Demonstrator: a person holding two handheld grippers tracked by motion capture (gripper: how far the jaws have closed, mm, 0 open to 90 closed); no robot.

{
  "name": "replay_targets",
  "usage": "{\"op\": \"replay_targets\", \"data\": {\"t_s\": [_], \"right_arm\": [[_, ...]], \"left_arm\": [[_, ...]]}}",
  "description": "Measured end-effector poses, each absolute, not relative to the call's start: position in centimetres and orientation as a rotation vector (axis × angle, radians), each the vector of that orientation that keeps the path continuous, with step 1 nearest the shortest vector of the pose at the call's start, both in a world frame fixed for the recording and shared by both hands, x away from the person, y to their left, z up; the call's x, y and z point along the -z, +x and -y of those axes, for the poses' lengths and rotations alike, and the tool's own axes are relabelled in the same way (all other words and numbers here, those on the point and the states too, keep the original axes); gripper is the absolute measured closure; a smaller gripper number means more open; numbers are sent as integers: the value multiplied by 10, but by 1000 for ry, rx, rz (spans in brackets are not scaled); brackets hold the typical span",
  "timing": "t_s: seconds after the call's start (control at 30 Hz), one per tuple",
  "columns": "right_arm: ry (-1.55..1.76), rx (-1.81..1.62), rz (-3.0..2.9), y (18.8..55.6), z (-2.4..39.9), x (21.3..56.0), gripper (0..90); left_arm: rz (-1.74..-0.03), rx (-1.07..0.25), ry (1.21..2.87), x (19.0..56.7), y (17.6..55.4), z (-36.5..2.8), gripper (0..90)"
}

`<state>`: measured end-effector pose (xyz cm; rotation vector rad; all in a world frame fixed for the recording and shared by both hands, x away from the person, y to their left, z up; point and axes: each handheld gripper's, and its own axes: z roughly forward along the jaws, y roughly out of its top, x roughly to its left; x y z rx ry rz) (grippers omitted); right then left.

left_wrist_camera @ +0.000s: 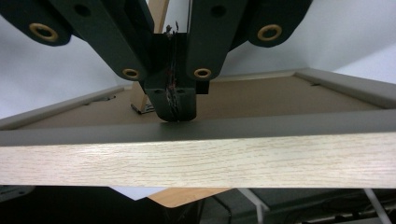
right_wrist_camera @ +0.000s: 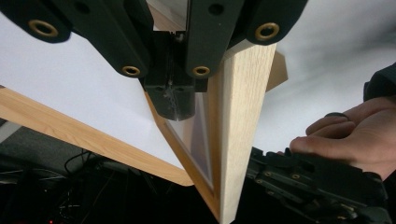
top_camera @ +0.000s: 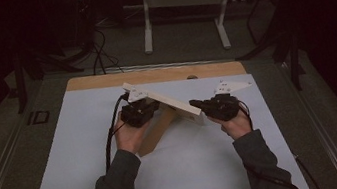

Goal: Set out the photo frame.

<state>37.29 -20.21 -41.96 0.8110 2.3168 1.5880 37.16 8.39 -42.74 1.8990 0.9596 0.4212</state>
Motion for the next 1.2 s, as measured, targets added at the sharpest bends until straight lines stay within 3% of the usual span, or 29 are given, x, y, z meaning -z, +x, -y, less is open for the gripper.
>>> {"op": "replay_targets", "data": {"t_s": [1.2], "right_arm": [[673, -1580, -2398, 360, 188, 416, 899]], "left_arm": [[-887, -421, 1930, 424, 367, -76, 900]]}}
